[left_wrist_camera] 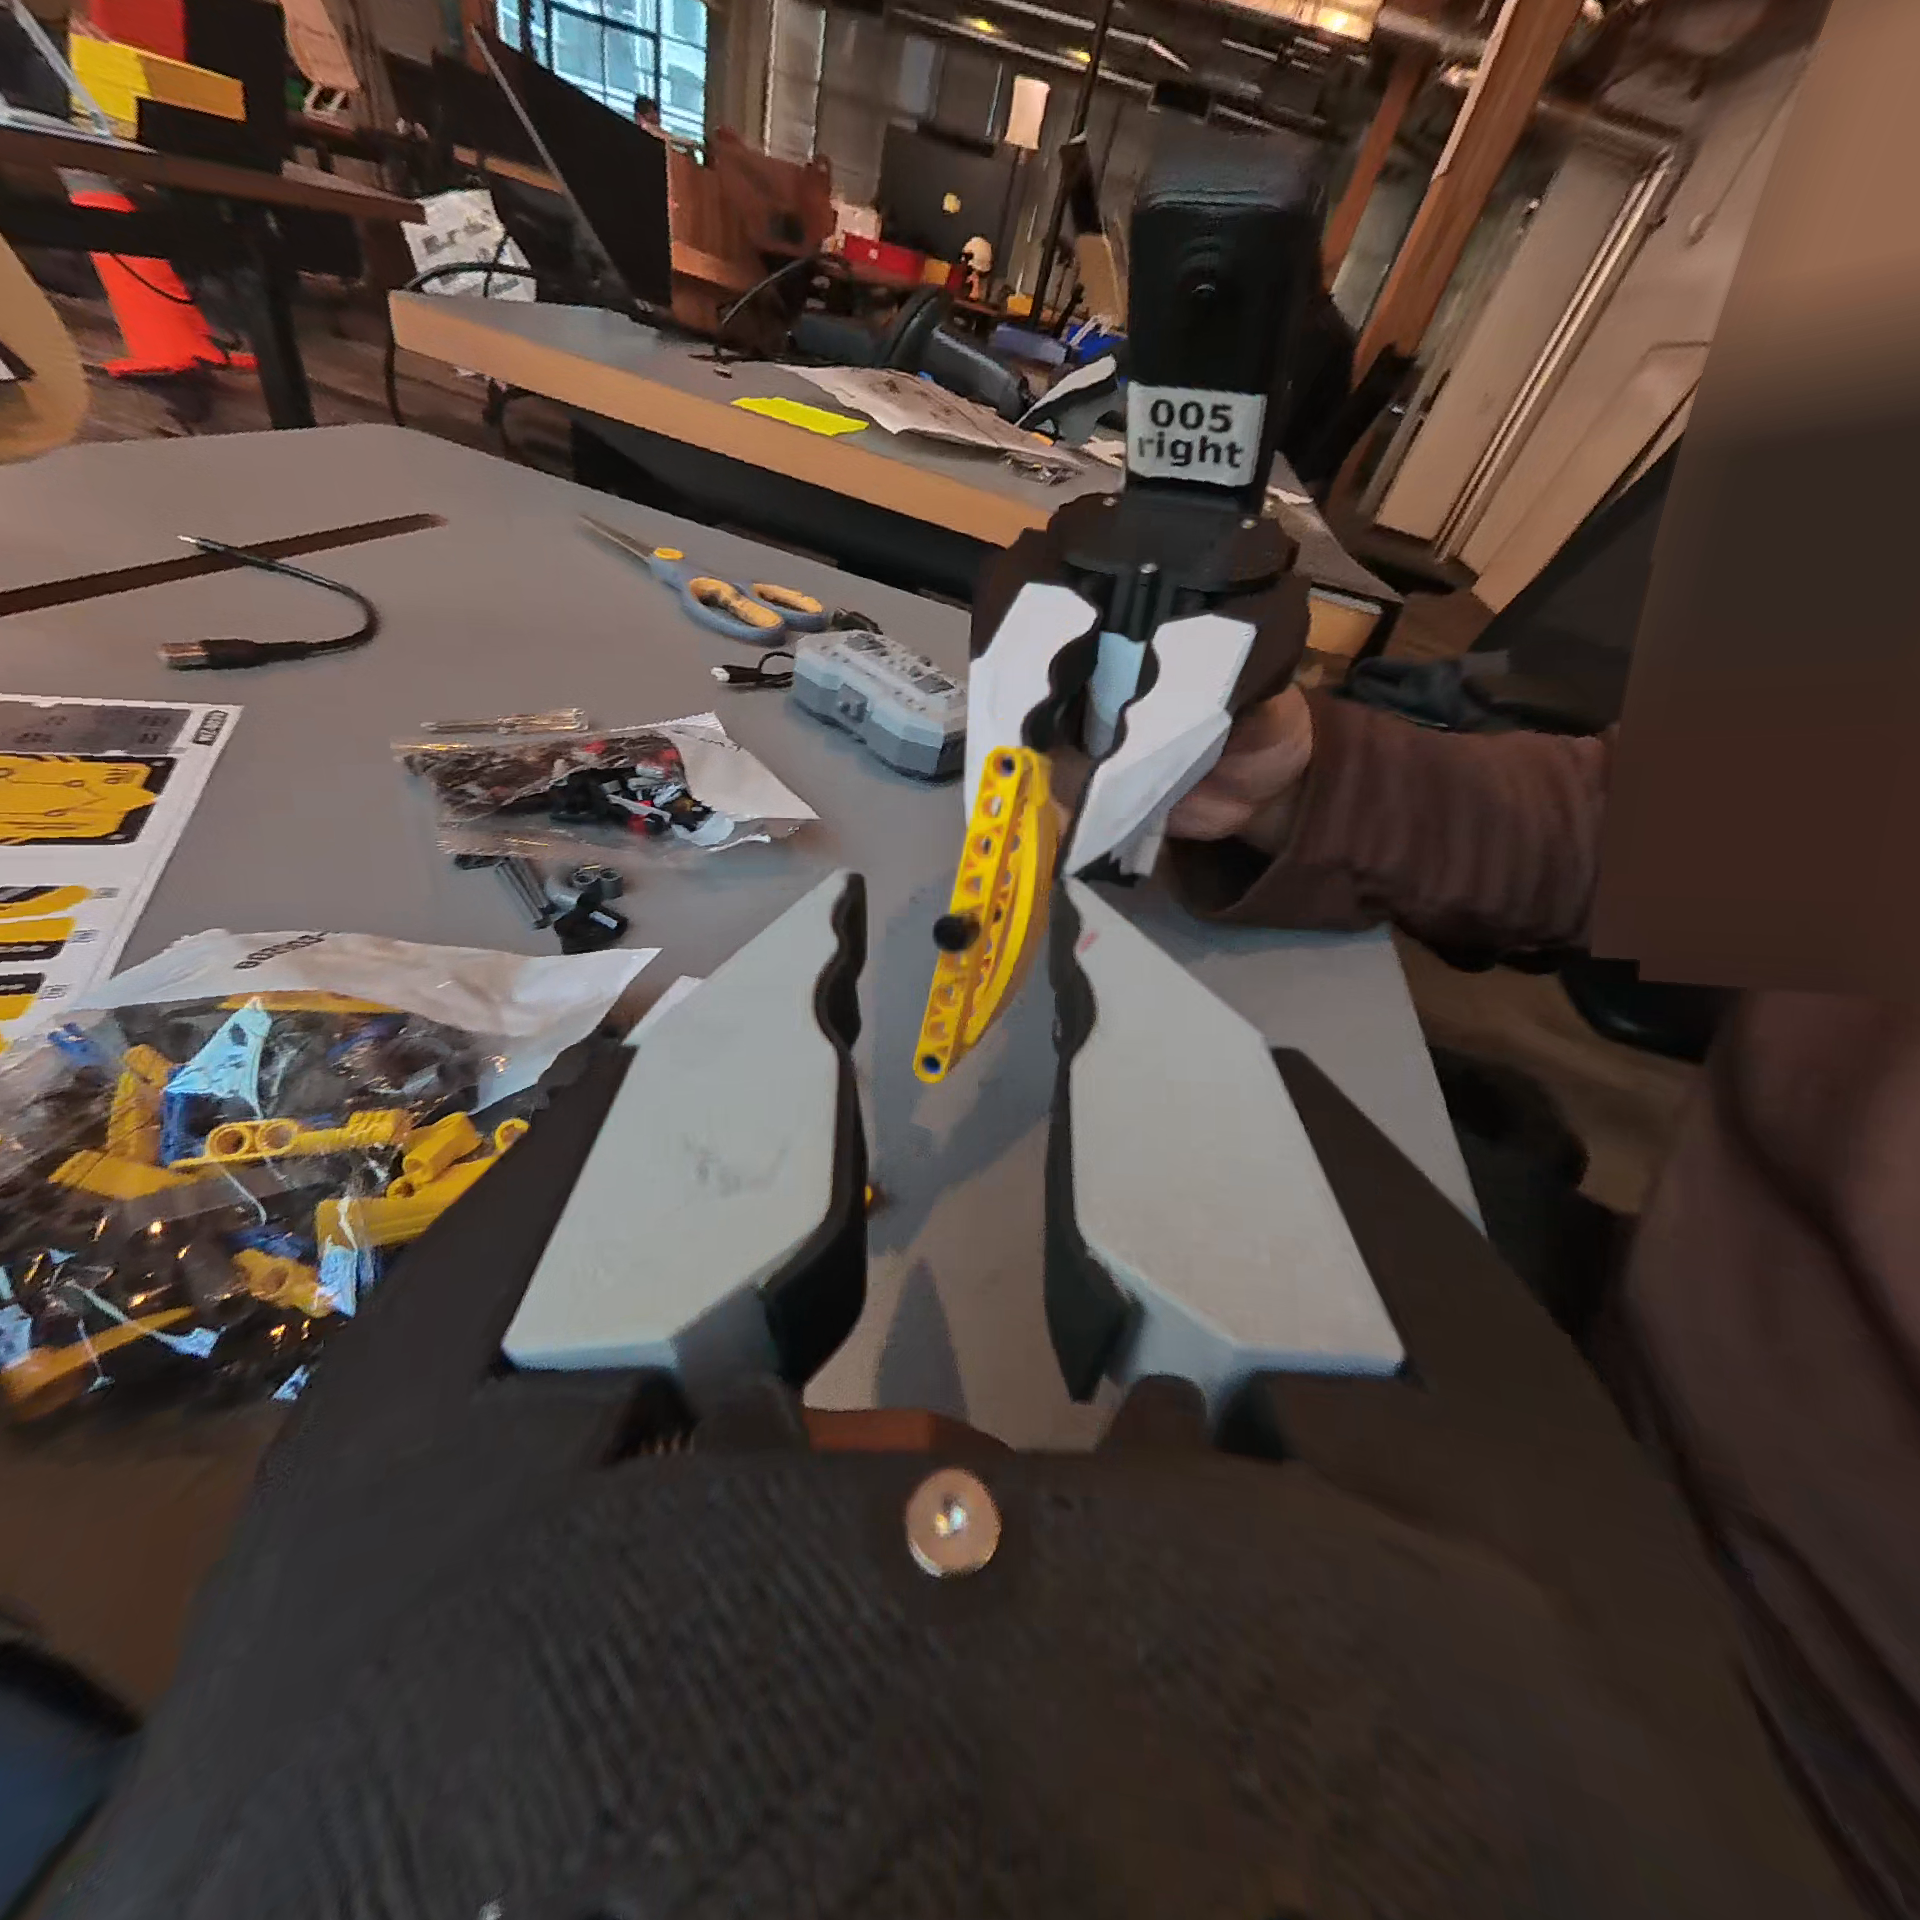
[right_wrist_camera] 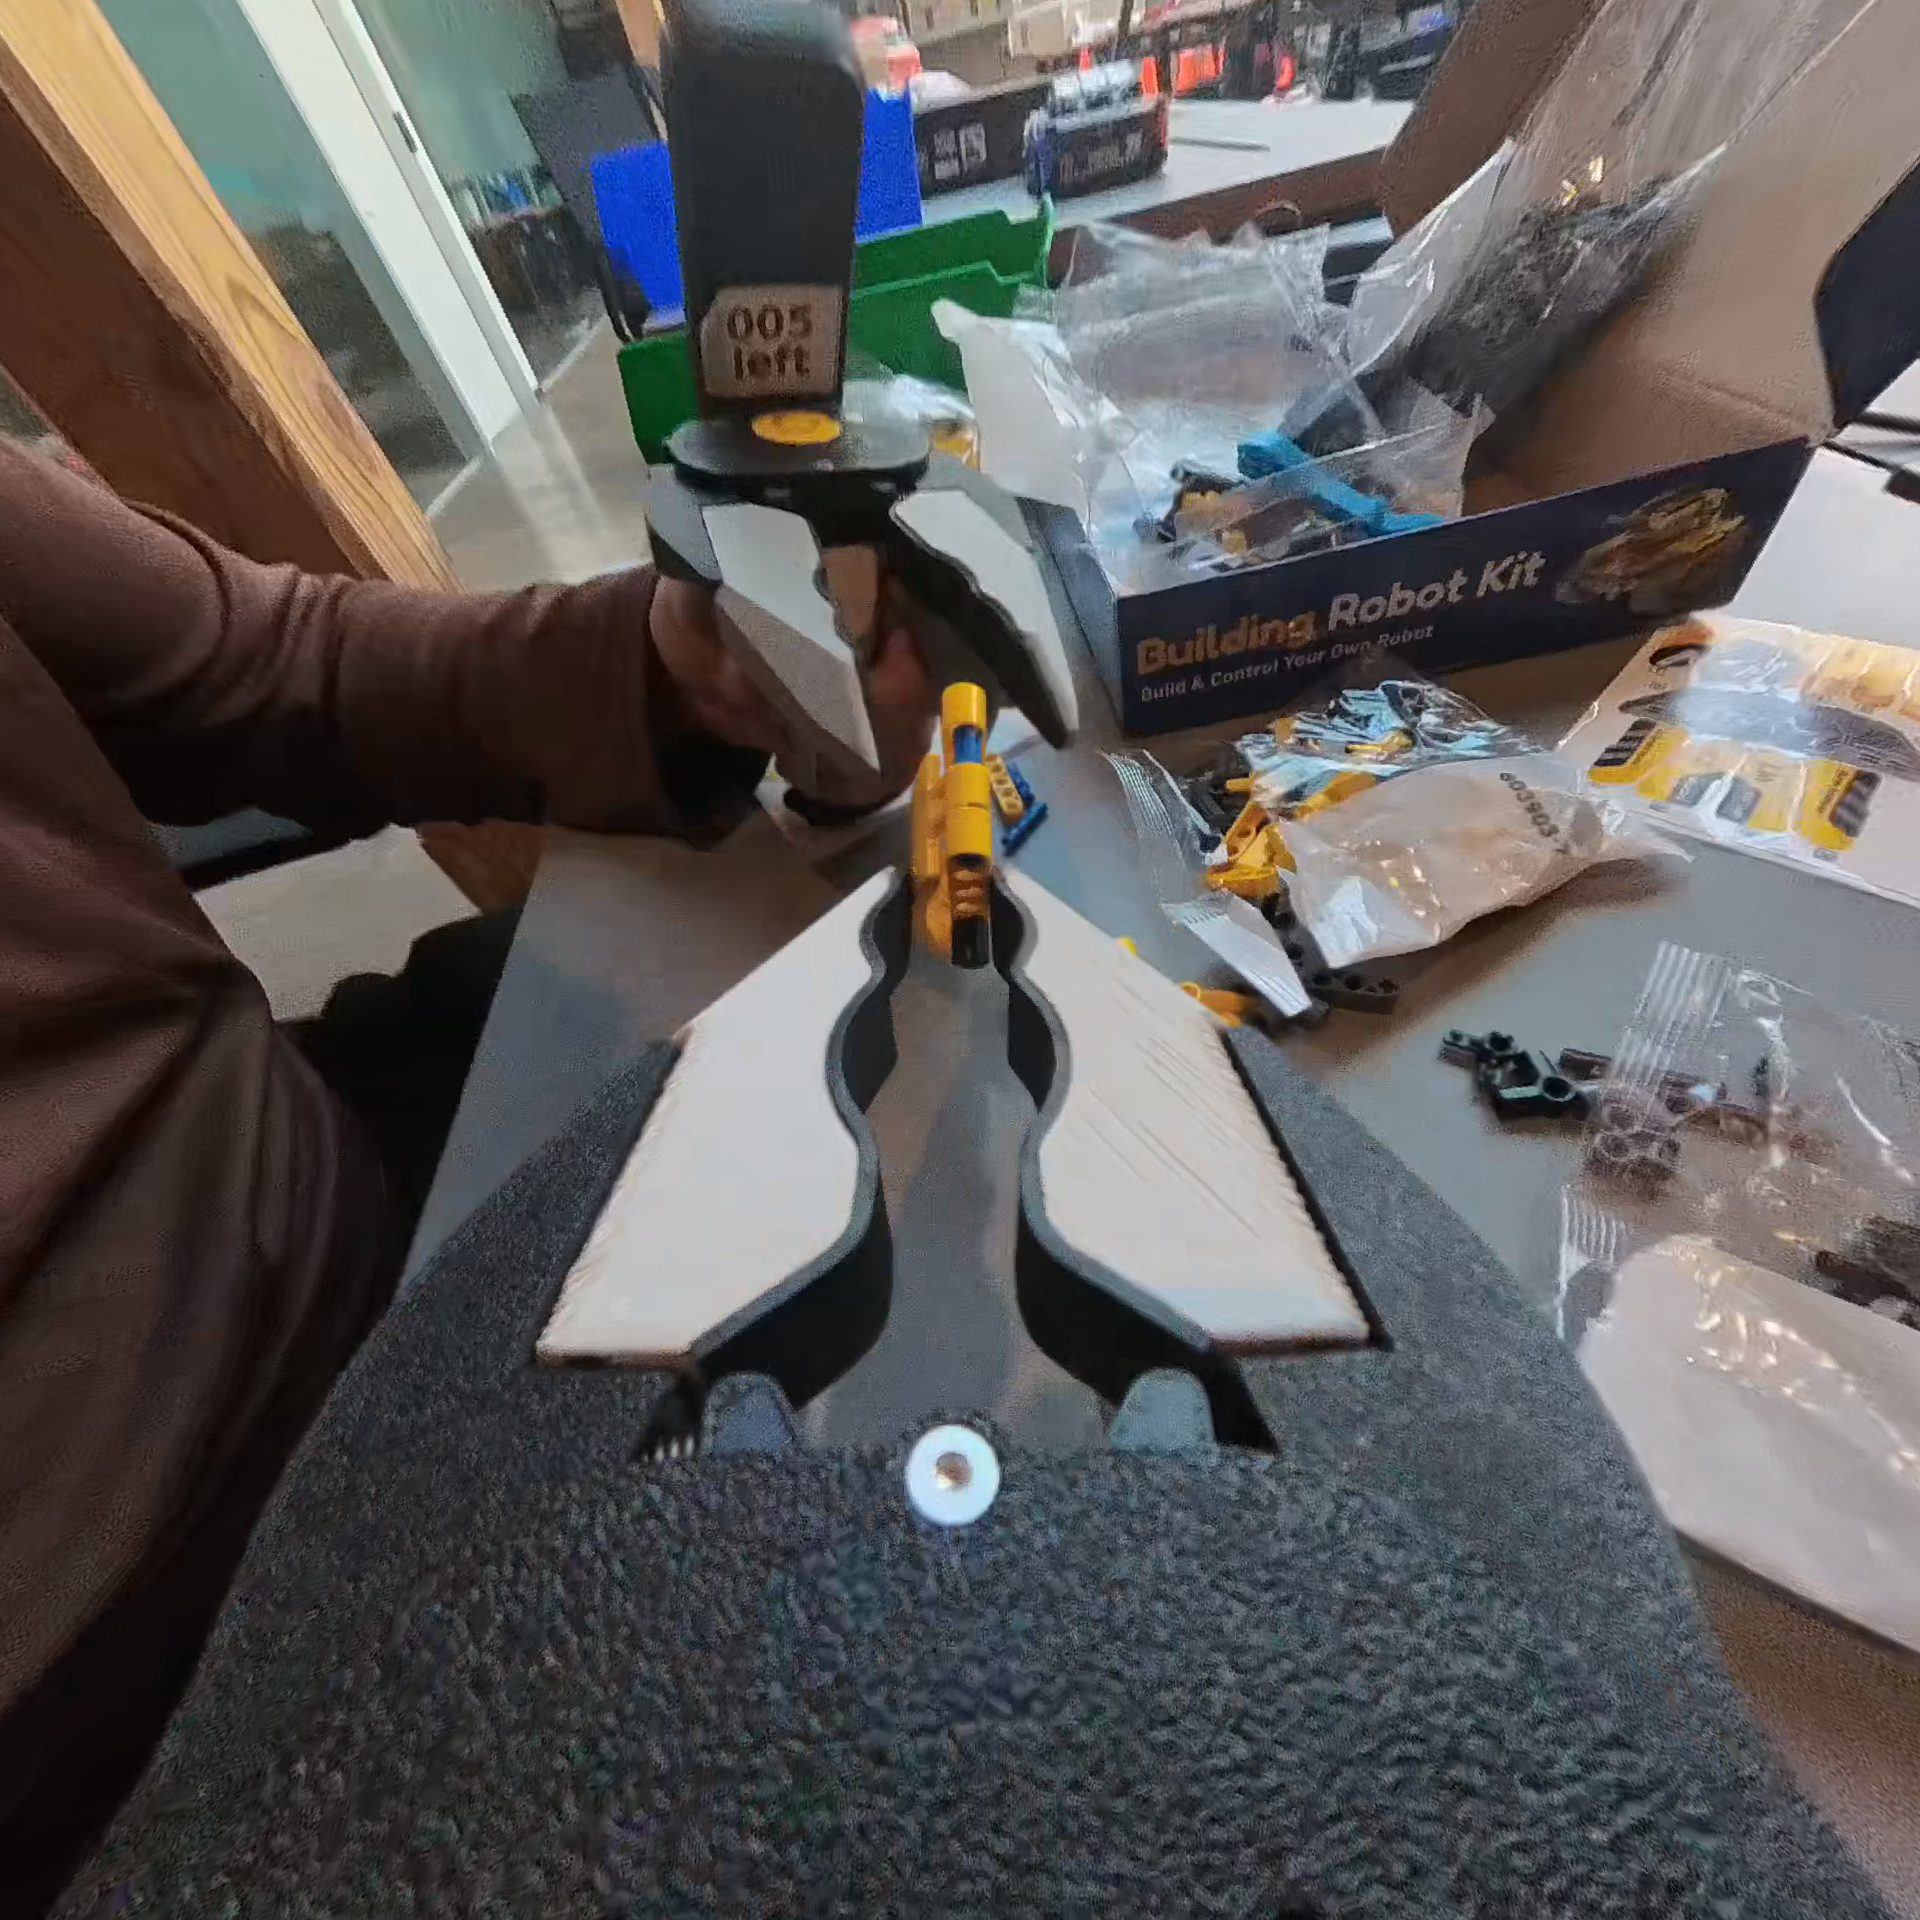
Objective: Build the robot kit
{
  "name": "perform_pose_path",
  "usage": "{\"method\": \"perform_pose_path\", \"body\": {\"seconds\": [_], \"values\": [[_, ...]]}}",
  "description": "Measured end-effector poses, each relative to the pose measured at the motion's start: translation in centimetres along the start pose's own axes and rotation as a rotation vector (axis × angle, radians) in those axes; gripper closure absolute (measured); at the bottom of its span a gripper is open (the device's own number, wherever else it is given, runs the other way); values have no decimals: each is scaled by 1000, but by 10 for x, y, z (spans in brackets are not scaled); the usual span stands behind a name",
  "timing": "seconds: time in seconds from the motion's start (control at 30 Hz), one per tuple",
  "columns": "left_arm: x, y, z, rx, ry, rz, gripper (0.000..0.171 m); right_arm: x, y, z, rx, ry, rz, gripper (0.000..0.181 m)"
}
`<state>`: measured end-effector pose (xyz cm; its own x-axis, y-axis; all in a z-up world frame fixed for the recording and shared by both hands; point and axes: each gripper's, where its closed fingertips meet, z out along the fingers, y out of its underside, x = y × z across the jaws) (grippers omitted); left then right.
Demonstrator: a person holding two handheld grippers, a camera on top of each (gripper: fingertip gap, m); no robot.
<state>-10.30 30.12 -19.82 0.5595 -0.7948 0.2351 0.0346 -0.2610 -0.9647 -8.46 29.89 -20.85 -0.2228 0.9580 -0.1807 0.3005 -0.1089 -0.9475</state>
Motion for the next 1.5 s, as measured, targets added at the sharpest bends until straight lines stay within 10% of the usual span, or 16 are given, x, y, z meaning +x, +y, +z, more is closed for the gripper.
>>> {"method": "perform_pose_path", "body": {"seconds": [0.37, 1.5], "values": [[30, 29, 1, -171, 165, 68, 167, -19, 44, 23, -278, 34, -238, 167], [26, 52, -11, -312, 120, 195, 167, -24, 23, 15, -162, 50, -310, 167]]}}
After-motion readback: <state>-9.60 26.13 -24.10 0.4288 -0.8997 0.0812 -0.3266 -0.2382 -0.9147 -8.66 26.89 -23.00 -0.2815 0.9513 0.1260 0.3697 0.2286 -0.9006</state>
